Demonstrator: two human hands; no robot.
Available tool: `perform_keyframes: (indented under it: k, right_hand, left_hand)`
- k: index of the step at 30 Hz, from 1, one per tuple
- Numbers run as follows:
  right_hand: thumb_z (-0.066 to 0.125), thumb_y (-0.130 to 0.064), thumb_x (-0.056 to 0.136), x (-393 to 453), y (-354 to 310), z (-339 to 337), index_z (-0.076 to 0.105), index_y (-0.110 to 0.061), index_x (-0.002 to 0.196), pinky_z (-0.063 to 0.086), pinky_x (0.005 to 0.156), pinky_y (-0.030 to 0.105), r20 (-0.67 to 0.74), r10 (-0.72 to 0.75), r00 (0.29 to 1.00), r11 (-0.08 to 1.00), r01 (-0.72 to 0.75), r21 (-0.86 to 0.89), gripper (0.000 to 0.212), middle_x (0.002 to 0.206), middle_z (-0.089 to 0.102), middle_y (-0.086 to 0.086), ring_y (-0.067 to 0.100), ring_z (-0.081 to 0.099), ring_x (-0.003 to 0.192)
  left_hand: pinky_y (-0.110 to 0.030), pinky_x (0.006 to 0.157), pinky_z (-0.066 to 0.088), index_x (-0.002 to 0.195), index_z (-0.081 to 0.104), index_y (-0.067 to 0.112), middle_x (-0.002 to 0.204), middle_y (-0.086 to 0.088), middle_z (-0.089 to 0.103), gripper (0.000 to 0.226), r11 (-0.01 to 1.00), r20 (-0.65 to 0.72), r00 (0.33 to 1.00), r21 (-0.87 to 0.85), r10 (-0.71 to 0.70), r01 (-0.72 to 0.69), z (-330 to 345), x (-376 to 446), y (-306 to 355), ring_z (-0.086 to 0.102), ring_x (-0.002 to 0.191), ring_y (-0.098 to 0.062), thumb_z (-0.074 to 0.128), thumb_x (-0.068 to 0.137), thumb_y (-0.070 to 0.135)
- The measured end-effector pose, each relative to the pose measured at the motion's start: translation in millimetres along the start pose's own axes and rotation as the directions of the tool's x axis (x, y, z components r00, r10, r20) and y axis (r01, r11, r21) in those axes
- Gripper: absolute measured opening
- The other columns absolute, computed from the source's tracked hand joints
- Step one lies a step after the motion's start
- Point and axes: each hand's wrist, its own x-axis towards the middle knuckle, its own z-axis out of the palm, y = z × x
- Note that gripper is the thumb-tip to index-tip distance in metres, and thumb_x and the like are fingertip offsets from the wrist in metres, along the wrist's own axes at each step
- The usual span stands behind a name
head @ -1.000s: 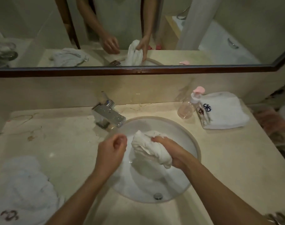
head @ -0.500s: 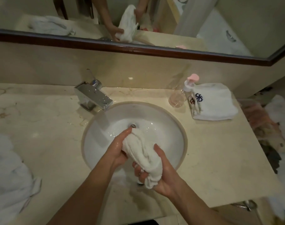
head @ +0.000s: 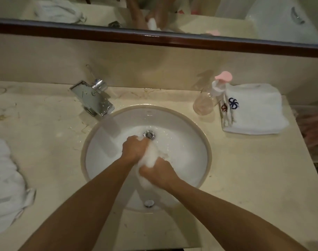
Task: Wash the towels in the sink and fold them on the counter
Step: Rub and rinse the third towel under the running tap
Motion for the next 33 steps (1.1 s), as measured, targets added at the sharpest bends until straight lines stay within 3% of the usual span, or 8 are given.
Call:
perform_keyframes:
  k: [6,9,12,15,21,24,29,33]
  right_hand:
    - [0.062,-0.051,0.076,0.1,-8.2,-3.2,0.058,-0.01,0.098,0.045,0.065,0.028,-0.101,-0.026,0.995,0.99,0.012,-0.137,0.047,0.092,0.064,0.003,0.023,0.062,0.085]
    - [0.079,-0.044,0.077,-17.2,-3.2,-19.0,0.047,-0.018,0.12,0.054,0.078,0.031,-0.155,0.008,0.988,0.968,0.032,0.249,0.059,0.109,0.063,-0.001,0.021,0.065,0.097]
    - [0.076,-0.032,0.086,-36.7,8.0,-30.9,0.061,-0.013,0.116,0.059,0.079,0.037,-0.179,0.057,0.982,0.62,0.106,0.778,0.038,0.111,0.072,0.008,0.023,0.072,0.095]
    - [0.075,-0.032,0.081,-44.9,6.6,-28.6,0.065,-0.017,0.103,0.046,0.061,0.026,-0.145,0.121,0.982,0.325,0.099,0.941,0.028,0.096,0.07,0.004,0.014,0.067,0.074]
    - [0.071,-0.05,0.084,-45.4,-23.4,-15.2,0.071,-0.017,0.115,0.05,0.097,0.054,0.043,0.239,0.97,0.258,-0.107,0.96,0.045,0.11,0.075,0.014,0.033,0.067,0.102]
    - [0.079,-0.034,0.082,-31.3,-46.7,-11.8,0.063,-0.018,0.119,0.061,0.077,0.043,-0.145,0.401,0.905,0.17,0.082,0.982,0.044,0.11,0.073,0.011,0.028,0.072,0.091]
    - [0.072,-0.038,0.084,-18.7,-62.2,-12.8,0.06,-0.025,0.095,0.051,0.074,0.03,-0.686,0.251,0.683,0.72,0.342,0.604,0.021,0.092,0.066,-0.006,0.016,0.064,0.086]
    - [0.066,-0.04,0.075,-12.1,-57.7,-16.4,0.059,-0.024,0.091,0.047,0.077,0.021,-0.749,-0.189,0.635,0.894,0.428,0.137,0.024,0.094,0.062,-0.007,0.011,0.058,0.085]
  left_hand:
    - [-0.03,0.072,0.042,0.101,0.066,0.007,0.094,-0.006,0.066,0.04,0.997,-0.135,0.991,-0.072,0.001,-0.011,3.3,4.5,5.0,0.064,0.098,-0.031,0.056,0.09,0.045]
    - [-0.034,0.079,0.054,0.11,0.066,0.014,0.1,-0.002,0.071,0.052,0.912,-0.075,0.997,-0.406,0.029,-0.057,-16.9,-7.0,7.2,0.068,0.093,-0.024,0.067,0.08,0.057]
    - [-0.03,0.072,0.058,0.121,0.062,0.019,0.11,0.0,0.071,0.048,0.766,0.085,0.97,-0.631,0.23,-0.126,-46.4,-39.9,-12.3,0.072,0.093,-0.015,0.078,0.081,0.042]
    - [-0.026,0.074,0.059,0.117,0.056,0.023,0.111,0.007,0.066,0.064,0.735,0.01,0.888,-0.566,0.459,-0.374,-65.1,-63.1,-28.7,0.069,0.095,-0.007,0.089,0.066,0.042]
    - [-0.021,0.083,0.054,0.126,0.045,0.029,0.114,0.011,0.06,0.08,0.683,-0.163,0.862,-0.547,0.48,-0.484,-53.4,-68.1,-23.5,0.062,0.101,-0.005,0.077,0.058,0.057]
    - [-0.023,0.095,0.048,0.137,0.045,0.041,0.132,0.011,0.056,0.079,0.662,-0.188,0.839,-0.537,0.51,-0.523,-43.5,-65.6,-18.6,0.056,0.118,-0.003,0.079,0.065,0.048]
    - [-0.039,0.086,0.059,0.107,0.065,0.018,0.101,-0.002,0.072,0.049,0.527,-0.311,0.951,-0.806,0.009,-0.268,-26.4,-68.0,5.2,0.07,0.094,-0.019,0.076,0.074,0.053]
    - [-0.038,0.08,0.059,0.101,0.071,0.016,0.099,-0.005,0.075,0.033,0.269,0.299,0.944,-0.906,-0.141,0.327,-22.9,-61.1,4.8,0.074,0.087,-0.022,0.059,0.087,0.044]
